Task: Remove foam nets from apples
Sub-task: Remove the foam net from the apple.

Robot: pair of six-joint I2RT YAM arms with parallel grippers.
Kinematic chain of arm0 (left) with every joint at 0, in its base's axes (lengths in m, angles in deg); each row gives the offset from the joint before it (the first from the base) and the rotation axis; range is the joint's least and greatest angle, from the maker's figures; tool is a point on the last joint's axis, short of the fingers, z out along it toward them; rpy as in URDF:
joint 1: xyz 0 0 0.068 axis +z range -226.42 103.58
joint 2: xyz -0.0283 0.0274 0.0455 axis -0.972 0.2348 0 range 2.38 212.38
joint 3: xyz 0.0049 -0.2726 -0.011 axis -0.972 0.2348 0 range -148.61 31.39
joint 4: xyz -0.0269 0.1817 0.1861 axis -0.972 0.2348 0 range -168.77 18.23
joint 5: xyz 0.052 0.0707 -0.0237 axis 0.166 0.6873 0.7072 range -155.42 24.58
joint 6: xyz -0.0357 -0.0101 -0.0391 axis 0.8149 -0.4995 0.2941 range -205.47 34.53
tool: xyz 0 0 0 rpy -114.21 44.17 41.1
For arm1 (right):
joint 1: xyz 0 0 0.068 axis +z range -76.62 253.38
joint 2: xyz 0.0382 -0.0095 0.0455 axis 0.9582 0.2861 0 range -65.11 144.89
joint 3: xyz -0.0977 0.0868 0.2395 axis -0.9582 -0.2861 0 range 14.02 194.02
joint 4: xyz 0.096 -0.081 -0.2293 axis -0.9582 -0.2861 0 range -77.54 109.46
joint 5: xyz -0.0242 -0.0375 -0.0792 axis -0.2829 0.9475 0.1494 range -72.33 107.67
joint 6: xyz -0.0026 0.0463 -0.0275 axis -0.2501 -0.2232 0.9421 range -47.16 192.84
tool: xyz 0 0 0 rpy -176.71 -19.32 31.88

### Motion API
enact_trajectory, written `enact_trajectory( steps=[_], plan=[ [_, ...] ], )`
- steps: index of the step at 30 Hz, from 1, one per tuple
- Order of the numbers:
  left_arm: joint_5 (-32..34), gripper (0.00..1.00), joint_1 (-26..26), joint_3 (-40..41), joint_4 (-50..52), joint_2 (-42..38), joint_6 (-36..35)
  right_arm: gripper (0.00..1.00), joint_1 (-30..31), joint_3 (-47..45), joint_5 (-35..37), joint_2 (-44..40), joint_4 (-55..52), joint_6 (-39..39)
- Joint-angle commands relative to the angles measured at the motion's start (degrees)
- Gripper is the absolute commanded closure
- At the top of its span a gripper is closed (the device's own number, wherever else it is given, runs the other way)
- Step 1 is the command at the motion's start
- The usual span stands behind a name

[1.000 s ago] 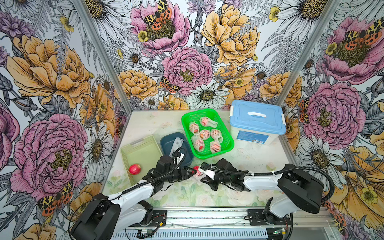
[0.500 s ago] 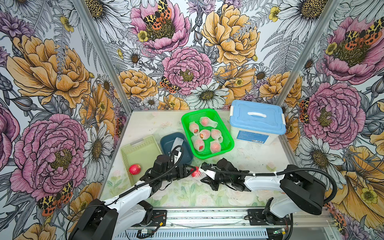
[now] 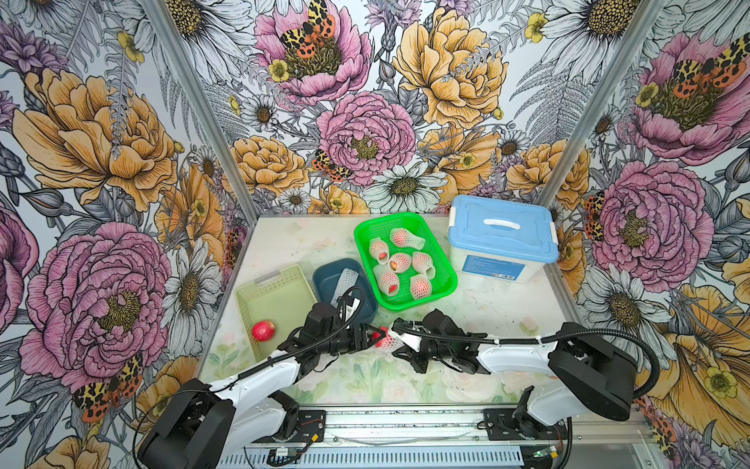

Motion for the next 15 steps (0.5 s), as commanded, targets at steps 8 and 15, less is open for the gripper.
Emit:
enact_trajectory(
  steps=[8,15],
  plan=[
    [-0.49,0.48,2.60,-1.60,1.03,-1.48,-1.69,1.00,0.26,0.88,0.40,-1.58,-0.21,1.02],
    [0.23,0.48,4.42,-2.13,4.57,-4.26,-2.37,1.00,-0.40,0.19,0.62,-1.49,-0.54,0.80]
  ],
)
